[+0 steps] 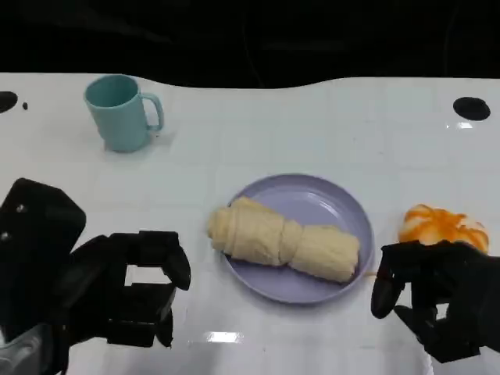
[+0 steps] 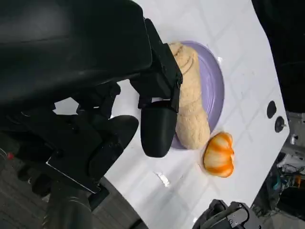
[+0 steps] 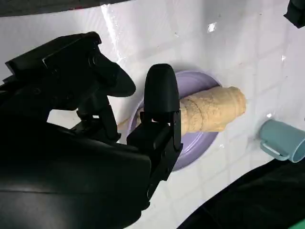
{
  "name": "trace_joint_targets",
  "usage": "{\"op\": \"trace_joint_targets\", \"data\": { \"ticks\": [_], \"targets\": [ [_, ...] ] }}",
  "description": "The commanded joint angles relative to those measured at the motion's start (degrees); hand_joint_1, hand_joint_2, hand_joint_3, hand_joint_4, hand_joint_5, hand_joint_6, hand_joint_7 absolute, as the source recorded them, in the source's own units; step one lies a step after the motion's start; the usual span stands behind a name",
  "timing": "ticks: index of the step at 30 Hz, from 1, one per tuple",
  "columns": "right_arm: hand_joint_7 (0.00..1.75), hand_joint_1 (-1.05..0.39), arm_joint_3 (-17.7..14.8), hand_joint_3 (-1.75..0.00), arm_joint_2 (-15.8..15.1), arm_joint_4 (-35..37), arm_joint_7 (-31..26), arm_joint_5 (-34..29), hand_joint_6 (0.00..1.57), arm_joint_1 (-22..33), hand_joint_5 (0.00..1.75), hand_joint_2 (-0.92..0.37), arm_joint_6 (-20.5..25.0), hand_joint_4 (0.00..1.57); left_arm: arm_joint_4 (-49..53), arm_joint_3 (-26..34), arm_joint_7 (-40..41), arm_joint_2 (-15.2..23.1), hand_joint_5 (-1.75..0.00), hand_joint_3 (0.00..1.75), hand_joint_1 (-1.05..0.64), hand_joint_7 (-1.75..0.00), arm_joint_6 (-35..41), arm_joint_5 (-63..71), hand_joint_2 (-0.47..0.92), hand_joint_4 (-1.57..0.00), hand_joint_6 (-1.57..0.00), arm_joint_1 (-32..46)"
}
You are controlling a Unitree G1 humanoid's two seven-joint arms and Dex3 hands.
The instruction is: Grasp the towel on the left side of the plate with the left hand and place it into the plate.
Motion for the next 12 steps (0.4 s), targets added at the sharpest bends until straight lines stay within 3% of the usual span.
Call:
{"op": "trace_joint_targets", "data": {
  "ticks": [1, 12],
  "targets": [
    [1.42, 0.0, -1.19, -1.1, -0.7, 0.24, 0.11, 0.49, 0.7, 0.45, 1.75, -0.56, -1.32, 0.72, 1.54, -1.0, -0.06, 1.68, -1.75, 1.41, -0.05, -1.63, -2.09, 0.9, 0.45, -0.82, -0.74, -0.49],
    [1.44, 0.0, -1.42, -1.1, -0.4, 0.89, -0.12, 0.44, 0.7, 0.81, 1.75, -0.56, -2.64, 0.73, 1.95, -3.23, -0.21, 3.71, -1.75, 1.37, -0.03, -1.63, -3.68, 2.45, 0.49, -0.78, -0.7, -0.83]
  ]
}}
